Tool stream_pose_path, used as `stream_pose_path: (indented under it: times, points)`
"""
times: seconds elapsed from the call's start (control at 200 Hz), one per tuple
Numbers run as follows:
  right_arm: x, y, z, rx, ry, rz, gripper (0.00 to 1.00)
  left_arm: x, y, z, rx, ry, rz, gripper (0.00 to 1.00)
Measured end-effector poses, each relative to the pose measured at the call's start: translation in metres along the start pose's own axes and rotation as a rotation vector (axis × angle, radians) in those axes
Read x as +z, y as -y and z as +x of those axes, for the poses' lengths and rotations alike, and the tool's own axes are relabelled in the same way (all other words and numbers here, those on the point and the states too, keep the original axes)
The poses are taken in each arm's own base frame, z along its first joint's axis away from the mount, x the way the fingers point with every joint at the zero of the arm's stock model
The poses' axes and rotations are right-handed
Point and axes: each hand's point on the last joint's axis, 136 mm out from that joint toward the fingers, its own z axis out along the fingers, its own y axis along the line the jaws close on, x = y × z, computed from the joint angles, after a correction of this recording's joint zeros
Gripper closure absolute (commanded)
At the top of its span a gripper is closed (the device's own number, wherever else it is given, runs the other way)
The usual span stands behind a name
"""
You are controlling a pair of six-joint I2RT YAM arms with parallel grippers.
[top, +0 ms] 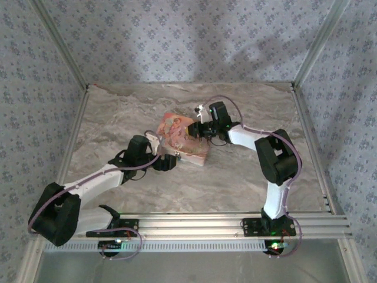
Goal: Unlock the padlock with the key
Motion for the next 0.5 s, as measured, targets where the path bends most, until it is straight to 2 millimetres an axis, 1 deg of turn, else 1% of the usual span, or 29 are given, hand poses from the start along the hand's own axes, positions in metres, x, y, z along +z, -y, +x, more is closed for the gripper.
stream_pose_path:
  times: [0.09,0.3,0.405,0.5]
  points:
    - [-0.003,0.006,-0.003,0.008,0.011,0.008,1.00,0.004,-0.002,0.000,-0.008,0.000,0.017,0.11]
    - [-0.016,0.030,-0.013,0.027,0.060,0.043,1.00,0.015,-0.003,-0.001,-0.003,-0.003,0.068,0.15]
    - [-0.020,0.038,-0.016,0.031,0.083,0.053,1.00,0.025,-0.003,0.005,0.005,-0.028,0.094,0.20]
    - [-0.021,0.039,-0.018,0.031,0.093,0.055,1.00,0.036,-0.004,0.011,0.004,-0.058,0.108,0.22]
